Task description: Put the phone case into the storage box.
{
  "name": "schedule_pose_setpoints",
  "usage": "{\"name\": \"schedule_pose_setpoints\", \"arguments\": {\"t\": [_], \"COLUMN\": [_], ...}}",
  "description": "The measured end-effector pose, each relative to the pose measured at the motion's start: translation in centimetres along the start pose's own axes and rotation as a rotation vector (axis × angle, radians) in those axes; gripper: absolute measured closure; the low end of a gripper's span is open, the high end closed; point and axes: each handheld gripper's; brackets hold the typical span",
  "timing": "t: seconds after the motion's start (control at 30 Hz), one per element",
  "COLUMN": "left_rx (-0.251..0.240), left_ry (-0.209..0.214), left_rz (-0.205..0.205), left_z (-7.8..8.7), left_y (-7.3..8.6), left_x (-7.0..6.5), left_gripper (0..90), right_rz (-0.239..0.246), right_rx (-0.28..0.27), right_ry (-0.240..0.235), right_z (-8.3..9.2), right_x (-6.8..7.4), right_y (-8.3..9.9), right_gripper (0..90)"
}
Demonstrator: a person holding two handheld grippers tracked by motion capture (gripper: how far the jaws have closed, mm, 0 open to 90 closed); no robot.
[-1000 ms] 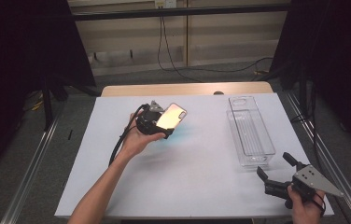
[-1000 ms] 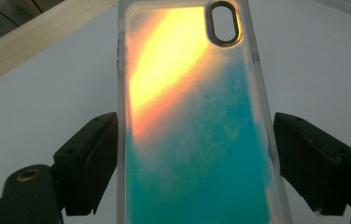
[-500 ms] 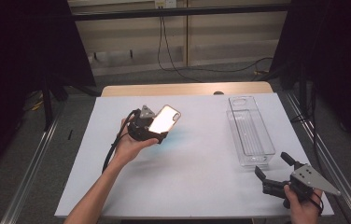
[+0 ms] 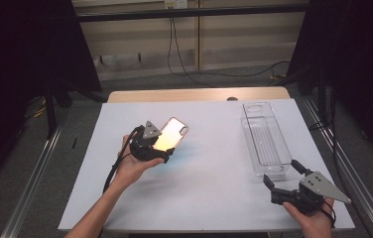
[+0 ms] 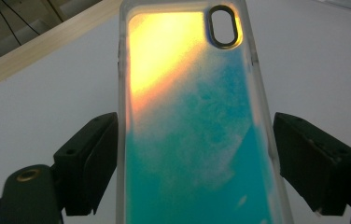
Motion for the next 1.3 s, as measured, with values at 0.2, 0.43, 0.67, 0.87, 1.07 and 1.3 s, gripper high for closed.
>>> {"name": "schedule_pose_setpoints", "arguments": {"t": [0.2, 0.43, 0.67, 0.87, 1.07, 1.3], "left_rx": [-0.032, -0.038, -0.057, -0.088, -0.106, -0.119], "left_ry": [-0.009, -0.011, -0.007, -0.047, -0.055, -0.049], "left_rz": [-0.017, -0.047, -0.069, -0.090, -0.100, -0.134], "left_z": [1.6, 2.5, 2.3, 2.0, 1.4, 1.2], "left_y": [0.4, 0.7, 1.3, 1.3, 1.3, 1.0], "left_x": [-1.0, -2.2, -3.7, -4.1, -4.8, -6.1], "left_gripper": [17.0, 16.9, 17.0, 17.0, 17.0, 17.0], "right_rz": [0.017, 0.018, 0.020, 0.000, -0.005, -0.042], "right_rx": [0.032, 0.033, 0.058, 0.077, 0.138, 0.135], "right_ry": [-0.041, -0.084, -0.153, -0.209, -0.271, -0.315], "right_z": [-0.9, -2.0, -4.0, -5.3, -6.8, -7.8], "right_x": [0.9, 2.1, 4.4, 5.5, 6.8, 7.9], "right_y": [-0.2, -1.2, -1.5, -2.1, -2.4, -3.4], "right_gripper": [0.4, 1.8, 3.9, 5.7, 8.3, 13.5]}}
Point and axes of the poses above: each handheld gripper's, and its own axes: z roughly backward along the jaws, y roughly out of its underside, x roughly to its left, and after that the axes turned 9 degrees about -x, right-handed
